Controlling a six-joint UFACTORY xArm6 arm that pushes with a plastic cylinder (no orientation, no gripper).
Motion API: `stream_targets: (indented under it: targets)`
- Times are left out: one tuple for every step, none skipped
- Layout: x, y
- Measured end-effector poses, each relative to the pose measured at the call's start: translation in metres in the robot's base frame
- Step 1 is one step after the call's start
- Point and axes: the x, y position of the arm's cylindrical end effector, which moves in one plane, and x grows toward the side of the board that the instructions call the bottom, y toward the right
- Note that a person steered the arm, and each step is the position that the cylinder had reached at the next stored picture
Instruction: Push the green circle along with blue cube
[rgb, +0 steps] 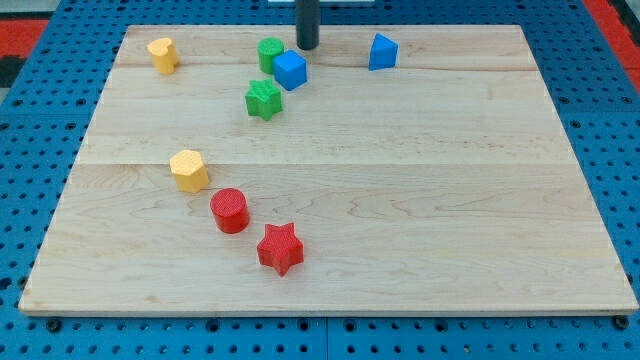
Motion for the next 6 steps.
stream_targets:
  targets:
    - [-0.014,-0.062]
    - [0.023,-0.030]
    - [0.069,0.009]
    - [0.100,0.063]
    - [0.082,0.144]
    - [0.060,0.145]
